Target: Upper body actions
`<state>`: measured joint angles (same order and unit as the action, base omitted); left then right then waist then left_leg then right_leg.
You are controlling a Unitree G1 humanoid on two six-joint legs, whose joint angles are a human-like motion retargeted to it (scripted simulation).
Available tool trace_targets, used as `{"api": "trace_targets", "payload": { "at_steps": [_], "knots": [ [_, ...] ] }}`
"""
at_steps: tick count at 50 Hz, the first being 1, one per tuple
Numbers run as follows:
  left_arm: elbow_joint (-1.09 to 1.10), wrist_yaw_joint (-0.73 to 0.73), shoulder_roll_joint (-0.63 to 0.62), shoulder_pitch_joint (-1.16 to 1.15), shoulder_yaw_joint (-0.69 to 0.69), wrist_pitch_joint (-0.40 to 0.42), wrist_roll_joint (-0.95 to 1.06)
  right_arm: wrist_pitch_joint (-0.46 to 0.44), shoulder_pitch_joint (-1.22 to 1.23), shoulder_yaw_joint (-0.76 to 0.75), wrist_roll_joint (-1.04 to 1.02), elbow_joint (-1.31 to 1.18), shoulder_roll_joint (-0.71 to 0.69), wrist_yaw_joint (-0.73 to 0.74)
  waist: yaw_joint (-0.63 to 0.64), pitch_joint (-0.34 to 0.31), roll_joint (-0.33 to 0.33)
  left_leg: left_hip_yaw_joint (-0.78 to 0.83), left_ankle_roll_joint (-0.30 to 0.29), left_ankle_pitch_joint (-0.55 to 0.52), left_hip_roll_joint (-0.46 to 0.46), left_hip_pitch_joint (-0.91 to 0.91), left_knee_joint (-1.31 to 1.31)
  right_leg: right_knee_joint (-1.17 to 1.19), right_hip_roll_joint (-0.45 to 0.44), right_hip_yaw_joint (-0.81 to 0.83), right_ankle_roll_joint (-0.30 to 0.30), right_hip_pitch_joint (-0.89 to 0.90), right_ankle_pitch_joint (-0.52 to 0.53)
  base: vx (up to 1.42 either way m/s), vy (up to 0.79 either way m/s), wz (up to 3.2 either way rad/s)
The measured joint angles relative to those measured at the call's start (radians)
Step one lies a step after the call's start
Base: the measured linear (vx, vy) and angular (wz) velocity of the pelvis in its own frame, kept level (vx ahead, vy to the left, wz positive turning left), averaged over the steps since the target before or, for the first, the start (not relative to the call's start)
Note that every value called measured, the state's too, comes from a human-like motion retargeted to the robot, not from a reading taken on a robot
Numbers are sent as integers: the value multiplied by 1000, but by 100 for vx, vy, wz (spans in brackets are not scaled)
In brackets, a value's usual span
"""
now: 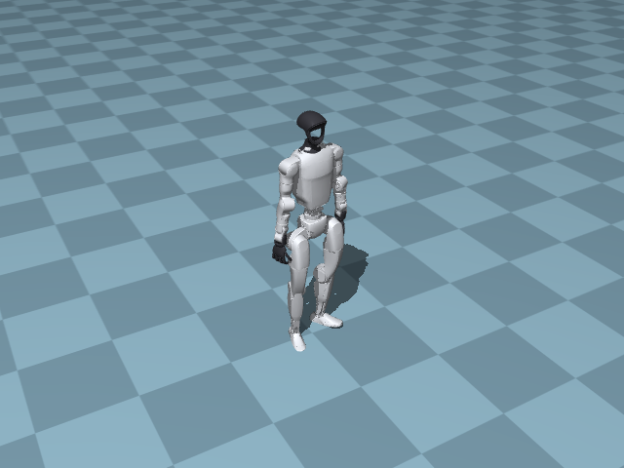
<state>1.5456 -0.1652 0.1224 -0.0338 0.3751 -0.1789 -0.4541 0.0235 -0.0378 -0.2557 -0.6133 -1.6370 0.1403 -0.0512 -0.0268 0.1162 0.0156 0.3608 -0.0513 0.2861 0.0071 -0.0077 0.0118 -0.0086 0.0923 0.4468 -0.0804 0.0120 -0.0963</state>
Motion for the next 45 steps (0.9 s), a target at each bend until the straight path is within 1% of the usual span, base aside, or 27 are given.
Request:
{"api": "trace_targets", "payload": {
  "at_steps": [5, 13, 23, 30, 38, 45],
  "knots": [
    [1, -2, -2, 7, 4, -1, 0, -1, 0, 3, -11, 2, 4, -1, 0, 1, -3, -29, 2, -2, -4, -12, 2, -2, 5, 21, -4, -8, -5, 1, 6, 29],
    [-3, -4, 1, 13, 1, -2, 6, -6, -8, 1, -13, -1, 8, 5, 34, 1, 1, -81, 3, -8, -14, -39, 14, -4, 20, 66, -12, -26, -16, 3, 13, 35],
    [5, 0, -10, 20, -6, -3, 3, -11, -21, 2, -19, -4, 13, 7, 102, -3, 9, -172, 5, -20, -40, -82, 35, -8, 45, 139, -28, -63, -38, -1, 18, 49],
    [9, -3, -19, 25, -24, 1, -10, -8, -36, -1, -21, 3, 14, 12, 171, -18, 16, -251, 5, -36, -62, -118, 47, 1, 63, 194, -47, -88, -60, -6, 16, 62],
    [19, 0, -11, 35, -28, -4, -12, -11, -46, 1, -32, 0, 4, 7, 209, -21, 32, -365, -1, -64, -96, -171, 58, 4, 70, 284, -76, -124, -89, -7, 9, 95],
    [28, 10, -10, 28, -17, -6, 2, -10, -42, 14, -61, 22, -3, 2, 245, -24, 48, -412, -9, -81, -115, -197, 58, 10, 75, 335, -93, -140, -102, -5, 3, 61]
  ]
}}
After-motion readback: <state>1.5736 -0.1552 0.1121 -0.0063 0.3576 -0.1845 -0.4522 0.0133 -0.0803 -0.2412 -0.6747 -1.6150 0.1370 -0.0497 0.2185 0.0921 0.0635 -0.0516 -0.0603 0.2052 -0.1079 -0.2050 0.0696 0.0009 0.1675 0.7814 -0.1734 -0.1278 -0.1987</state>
